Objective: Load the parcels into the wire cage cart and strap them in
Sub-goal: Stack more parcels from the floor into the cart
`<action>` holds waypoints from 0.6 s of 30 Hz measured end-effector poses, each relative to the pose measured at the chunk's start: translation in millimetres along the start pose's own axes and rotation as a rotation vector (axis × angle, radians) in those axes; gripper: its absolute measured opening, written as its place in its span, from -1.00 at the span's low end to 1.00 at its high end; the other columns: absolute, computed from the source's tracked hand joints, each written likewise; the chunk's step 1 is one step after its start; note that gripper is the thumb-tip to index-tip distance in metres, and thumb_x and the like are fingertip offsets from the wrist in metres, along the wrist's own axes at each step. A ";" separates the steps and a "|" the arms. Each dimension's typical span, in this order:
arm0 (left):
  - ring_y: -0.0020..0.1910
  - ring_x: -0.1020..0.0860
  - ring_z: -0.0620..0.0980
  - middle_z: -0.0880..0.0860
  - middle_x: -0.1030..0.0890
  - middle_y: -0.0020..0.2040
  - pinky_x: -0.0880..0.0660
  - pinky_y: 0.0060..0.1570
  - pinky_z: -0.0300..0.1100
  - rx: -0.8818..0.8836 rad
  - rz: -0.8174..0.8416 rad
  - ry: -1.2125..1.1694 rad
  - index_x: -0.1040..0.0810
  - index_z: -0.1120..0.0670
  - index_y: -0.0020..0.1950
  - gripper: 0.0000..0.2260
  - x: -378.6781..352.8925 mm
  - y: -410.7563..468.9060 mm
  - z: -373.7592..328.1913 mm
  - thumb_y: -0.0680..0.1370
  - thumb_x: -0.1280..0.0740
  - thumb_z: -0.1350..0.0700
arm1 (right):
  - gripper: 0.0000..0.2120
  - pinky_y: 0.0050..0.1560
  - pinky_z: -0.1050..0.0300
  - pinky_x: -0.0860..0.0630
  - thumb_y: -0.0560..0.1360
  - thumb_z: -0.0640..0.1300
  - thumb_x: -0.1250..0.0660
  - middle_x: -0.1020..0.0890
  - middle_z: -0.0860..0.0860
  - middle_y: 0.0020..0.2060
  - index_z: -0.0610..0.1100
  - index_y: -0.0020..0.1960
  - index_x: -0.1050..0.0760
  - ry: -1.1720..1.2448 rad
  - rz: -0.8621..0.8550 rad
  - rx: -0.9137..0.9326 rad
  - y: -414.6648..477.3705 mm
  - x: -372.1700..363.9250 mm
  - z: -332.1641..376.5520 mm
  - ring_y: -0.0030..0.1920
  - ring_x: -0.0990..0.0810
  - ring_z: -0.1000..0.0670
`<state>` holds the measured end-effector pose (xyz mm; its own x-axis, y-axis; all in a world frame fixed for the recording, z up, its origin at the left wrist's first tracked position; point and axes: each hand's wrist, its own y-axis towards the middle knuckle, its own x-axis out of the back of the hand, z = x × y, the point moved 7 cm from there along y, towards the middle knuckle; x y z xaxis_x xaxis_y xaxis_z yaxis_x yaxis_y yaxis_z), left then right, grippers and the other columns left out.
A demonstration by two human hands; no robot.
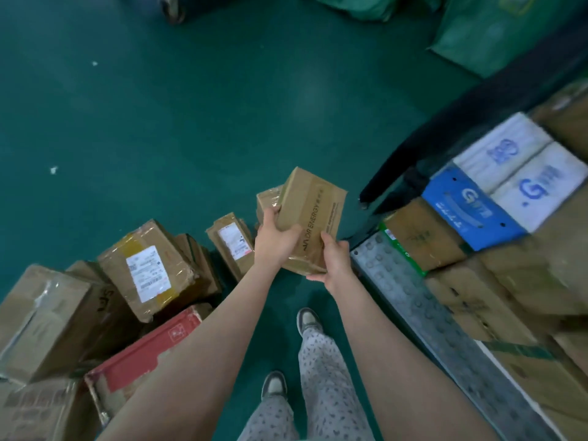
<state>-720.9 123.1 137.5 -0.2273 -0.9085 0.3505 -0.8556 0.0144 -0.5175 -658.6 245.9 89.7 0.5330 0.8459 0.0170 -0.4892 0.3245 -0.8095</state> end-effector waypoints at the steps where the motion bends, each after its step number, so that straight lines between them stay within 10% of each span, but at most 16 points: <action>1: 0.03 -0.56 0.06 -0.03 -0.51 0.05 -0.55 0.07 0.03 -0.007 0.009 -0.010 -0.29 -0.06 0.32 -0.56 -1.2 -10.9 -0.5 0.46 -0.30 0.10 | -0.77 0.02 -0.27 -0.53 0.61 0.01 -0.16 -0.50 -0.07 0.16 -0.09 0.17 -0.25 0.002 -0.012 0.010 -9.0 6.0 -3.1 0.11 -0.53 -0.16; 18: 0.05 -0.53 0.08 0.09 -0.55 0.18 -0.43 0.04 -0.14 -0.211 0.371 0.195 -0.24 0.02 0.41 -0.51 -102.4 -180.8 -54.3 0.51 -0.29 0.07 | -0.59 0.09 -0.30 -0.51 0.59 0.09 -0.14 -0.47 -0.07 0.24 -0.09 0.36 -0.30 0.368 -0.278 0.103 -144.5 181.4 -40.3 0.24 -0.46 -0.22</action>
<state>-568.2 236.2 237.5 -0.6013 -0.7309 0.3228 -0.7716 0.4261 -0.4724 -463.4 335.3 186.1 0.8539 0.5205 0.0006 -0.3492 0.5738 -0.7408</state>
